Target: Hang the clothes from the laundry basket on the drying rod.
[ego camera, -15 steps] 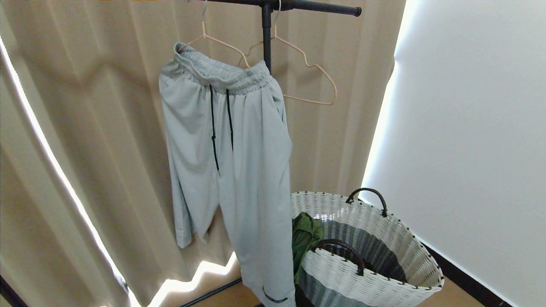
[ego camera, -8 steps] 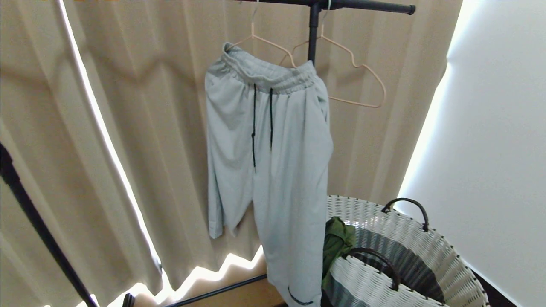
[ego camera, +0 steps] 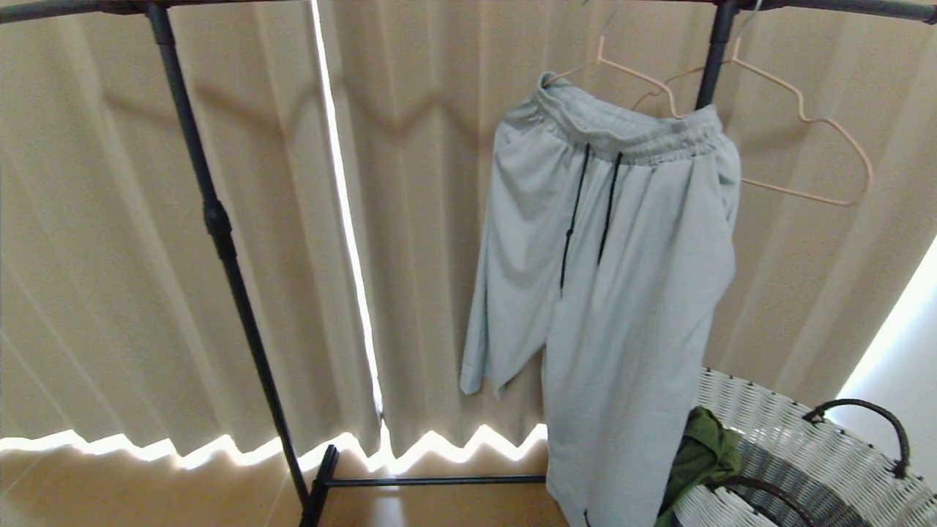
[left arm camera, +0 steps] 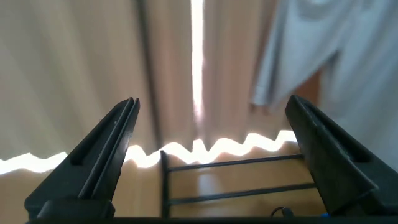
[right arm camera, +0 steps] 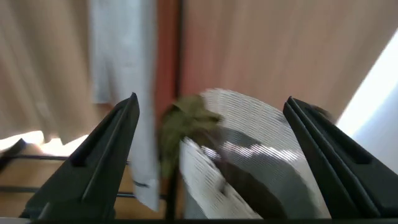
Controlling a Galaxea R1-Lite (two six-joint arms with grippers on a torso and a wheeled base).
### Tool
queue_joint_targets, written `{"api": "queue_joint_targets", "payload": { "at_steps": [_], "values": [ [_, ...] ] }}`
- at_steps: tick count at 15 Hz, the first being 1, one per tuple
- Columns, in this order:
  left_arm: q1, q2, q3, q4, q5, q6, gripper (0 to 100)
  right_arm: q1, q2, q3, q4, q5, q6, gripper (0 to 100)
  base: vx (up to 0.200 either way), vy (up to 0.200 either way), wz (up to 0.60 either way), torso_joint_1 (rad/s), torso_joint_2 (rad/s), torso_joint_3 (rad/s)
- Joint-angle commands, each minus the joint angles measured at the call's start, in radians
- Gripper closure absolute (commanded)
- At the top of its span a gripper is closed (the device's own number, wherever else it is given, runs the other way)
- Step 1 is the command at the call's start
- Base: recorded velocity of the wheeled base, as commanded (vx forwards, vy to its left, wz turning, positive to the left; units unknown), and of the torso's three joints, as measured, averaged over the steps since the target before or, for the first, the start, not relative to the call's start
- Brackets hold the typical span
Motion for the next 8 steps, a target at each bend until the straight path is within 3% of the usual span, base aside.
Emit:
{"api": "queue_joint_targets", "payload": {
  "at_steps": [1,3,8],
  "values": [
    [0.0,0.001,0.0,0.0,0.0,0.0,0,0.0,-0.001,0.0,0.0,0.0,0.0,0,0.0,0.0,0.6,-0.002,0.01,0.007],
    [0.0,0.001,0.0,0.0,0.0,0.0,0,0.0,-0.001,0.0,0.0,0.002,0.003,0,0.0,0.0,0.6,0.0,0.0,0.005],
    [0.0,0.003,0.0,0.002,0.0,0.003,0,0.0,-0.001,0.0,-0.001,0.005,0.034,0,0.0,0.0,0.0,0.0,0.0,0.0]
  ]
}}
